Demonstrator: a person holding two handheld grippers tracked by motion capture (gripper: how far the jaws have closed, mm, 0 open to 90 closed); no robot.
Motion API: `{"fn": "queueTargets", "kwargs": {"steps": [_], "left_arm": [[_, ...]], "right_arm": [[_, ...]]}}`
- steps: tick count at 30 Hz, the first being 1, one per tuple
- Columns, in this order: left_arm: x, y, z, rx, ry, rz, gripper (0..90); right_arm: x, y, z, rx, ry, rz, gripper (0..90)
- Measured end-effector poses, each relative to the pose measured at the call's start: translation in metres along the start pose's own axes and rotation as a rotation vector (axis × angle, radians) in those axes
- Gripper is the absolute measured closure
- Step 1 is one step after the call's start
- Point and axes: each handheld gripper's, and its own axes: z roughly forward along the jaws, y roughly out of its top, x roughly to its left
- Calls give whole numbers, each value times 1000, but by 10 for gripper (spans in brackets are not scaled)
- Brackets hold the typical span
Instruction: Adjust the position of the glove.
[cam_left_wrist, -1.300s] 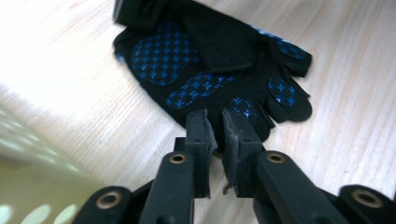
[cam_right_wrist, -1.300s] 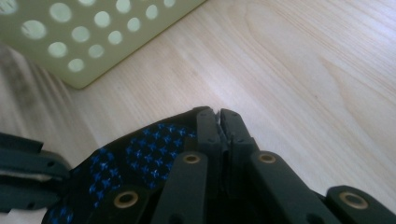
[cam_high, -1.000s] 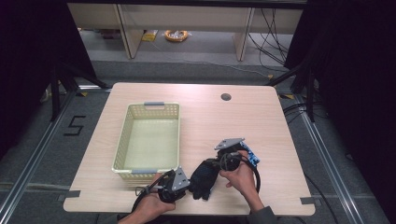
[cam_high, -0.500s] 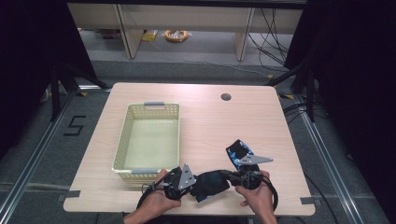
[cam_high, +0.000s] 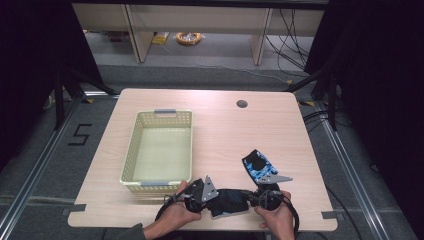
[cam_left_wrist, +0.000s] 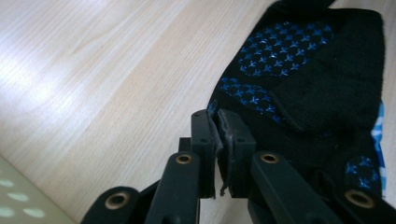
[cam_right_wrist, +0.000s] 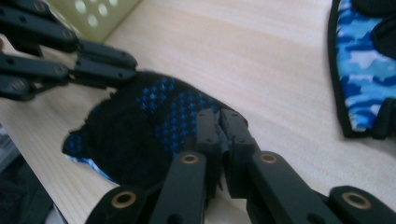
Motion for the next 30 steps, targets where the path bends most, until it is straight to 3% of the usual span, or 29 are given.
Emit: {"fn": "queueTargets", "kwargs": {"steps": [1, 2, 5, 7, 10, 11, 12, 15, 16, 17, 18, 19, 20, 21, 22, 25, 26, 27, 29, 30], "left_arm": [[1, -1, 0, 8, -6, -13, 828], [1, -1, 0, 2, -6, -16, 817], [2, -2, -1, -2, -7, -32, 798], [3, -3, -2, 9, -8, -32, 786], [4, -4, -2, 6, -17, -41, 750], [5, -3, -3, 10, -21, -32, 727], [4, -4, -2, 6, -28, -52, 706], [1, -4, -6, 5, -26, -45, 644], [2, -5, -7, 12, -23, -42, 628], [2, -5, -8, 6, -27, -47, 613], [1, -5, -9, 4, -28, -55, 605], [2, -5, -11, 6, -20, -42, 598], [3, -5, -13, 4, -18, -37, 592], [3, -4, -15, -4, -12, -42, 586], [3, -3, -17, -13, -9, -48, 576], [4, -1, -26, -35, -11, -46, 572], [3, -1, -29, -47, -18, -46, 572], [3, -2, -33, -43, -18, -34, 566], [0, -4, -39, -52, -34, -59, 542], [1, -6, -41, -43, -45, -56, 510]], "right_arm": [[1, 0, -1, 14, -19, -2, 857], [1, -1, 3, 9, 7, -1, 843], [4, -2, 4, 6, -13, 8, 808], [5, -2, 1, 33, -14, 3, 786], [7, -5, 4, -5, -22, 22, 757], [7, -3, 0, 40, -21, -3, 741], [8, -3, -1, 43, -28, -3, 729], [9, -2, -4, 37, -46, -11, 703], [7, -2, -3, 3, -26, -17, 698], [8, -1, -4, 7, -44, -16, 695], [6, -2, -2, -30, -10, -11, 688], [5, -2, -3, -15, 29, -8, 686], [5, -2, -3, -13, 10, -17, 680], [8, -1, -7, 25, -31, 6, 677], [5, -2, -5, -1, -37, -40, 669], [8, 1, -12, 12, -29, 1, 633], [7, 2, -13, -37, -40, -38, 628], [5, 4, -16, -46, -52, -46, 619], [3, 6, -21, -66, -62, -38, 615], [-1, 7, -25, -84, -92, -41, 602]]}}
